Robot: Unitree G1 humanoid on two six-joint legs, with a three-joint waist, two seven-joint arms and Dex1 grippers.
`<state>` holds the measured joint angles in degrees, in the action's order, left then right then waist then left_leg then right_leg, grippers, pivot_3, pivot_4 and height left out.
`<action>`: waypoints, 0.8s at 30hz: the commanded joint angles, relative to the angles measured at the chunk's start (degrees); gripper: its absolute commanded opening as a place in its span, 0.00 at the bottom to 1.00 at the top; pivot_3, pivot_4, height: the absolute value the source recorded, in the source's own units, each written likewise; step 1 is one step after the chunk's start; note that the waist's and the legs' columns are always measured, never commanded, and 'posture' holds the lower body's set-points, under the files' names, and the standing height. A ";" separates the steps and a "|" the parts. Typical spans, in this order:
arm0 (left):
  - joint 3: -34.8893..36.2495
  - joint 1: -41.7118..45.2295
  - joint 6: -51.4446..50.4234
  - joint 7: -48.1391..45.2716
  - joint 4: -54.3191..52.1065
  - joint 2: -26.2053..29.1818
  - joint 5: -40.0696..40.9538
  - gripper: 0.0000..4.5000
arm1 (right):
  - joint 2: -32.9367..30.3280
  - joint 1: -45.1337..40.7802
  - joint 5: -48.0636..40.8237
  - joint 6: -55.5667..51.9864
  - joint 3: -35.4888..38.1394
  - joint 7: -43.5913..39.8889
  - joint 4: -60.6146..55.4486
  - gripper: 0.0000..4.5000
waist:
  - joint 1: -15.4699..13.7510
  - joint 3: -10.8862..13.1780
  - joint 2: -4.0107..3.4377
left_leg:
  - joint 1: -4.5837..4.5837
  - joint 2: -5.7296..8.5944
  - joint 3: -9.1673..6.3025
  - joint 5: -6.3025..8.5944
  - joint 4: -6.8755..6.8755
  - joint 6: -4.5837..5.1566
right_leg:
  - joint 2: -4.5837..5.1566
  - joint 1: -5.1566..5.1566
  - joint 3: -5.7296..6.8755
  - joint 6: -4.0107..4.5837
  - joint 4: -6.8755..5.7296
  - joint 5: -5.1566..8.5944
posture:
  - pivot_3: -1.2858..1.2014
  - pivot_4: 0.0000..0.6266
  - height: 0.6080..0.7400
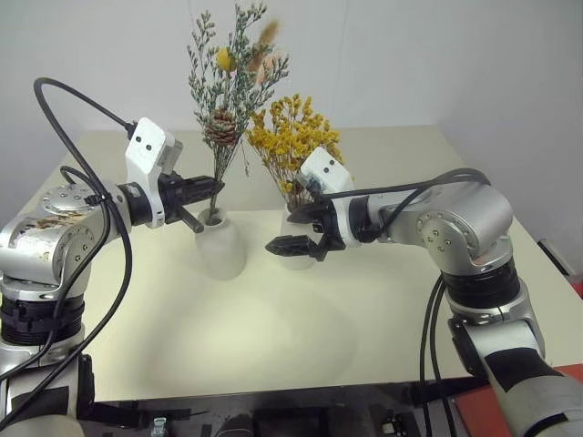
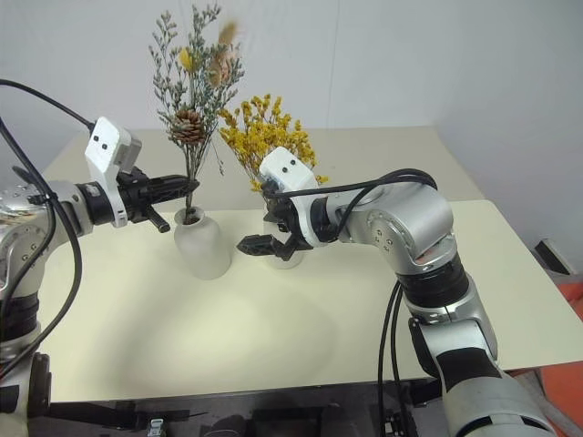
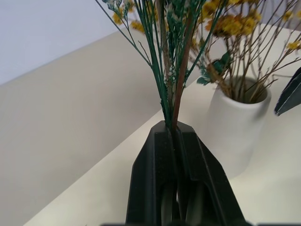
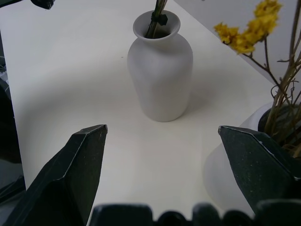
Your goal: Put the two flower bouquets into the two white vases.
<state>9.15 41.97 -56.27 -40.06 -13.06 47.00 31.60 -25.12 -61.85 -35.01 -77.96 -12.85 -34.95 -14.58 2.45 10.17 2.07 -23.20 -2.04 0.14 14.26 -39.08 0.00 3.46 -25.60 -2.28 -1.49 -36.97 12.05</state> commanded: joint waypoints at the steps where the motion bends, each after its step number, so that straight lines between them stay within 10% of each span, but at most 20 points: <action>1: 0.94 -0.33 1.81 0.38 -1.27 0.49 -0.46 0.00 | -0.49 -0.66 0.07 1.38 0.57 -0.54 -1.70 1.00 | 0.03 0.00 0.00 | 0.01 0.00 0.00 0.00 0.00 0.00 | 0.00 0.00 0.00 0.00 0.00 0.00 | 0.52 0.24 1.00; 24: 4.68 -10.98 3.64 5.11 -7.30 -3.01 0.62 0.00 | -0.21 0.19 -0.13 1.29 0.90 -0.04 -3.00 1.00 | -0.01 0.00 0.00 | 0.01 0.00 0.00 0.00 0.02 0.00 | 0.00 0.00 0.00 0.00 0.02 0.00 | 0.52 0.24 1.00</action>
<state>11.60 30.94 -53.69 -35.61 -18.22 43.81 31.73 -25.29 -61.53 -35.03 -77.90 -12.90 -34.84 -15.70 2.44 10.17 2.07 -23.19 -2.05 0.14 14.26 -39.06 0.00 3.47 -25.60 -2.28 -1.49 -36.94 12.05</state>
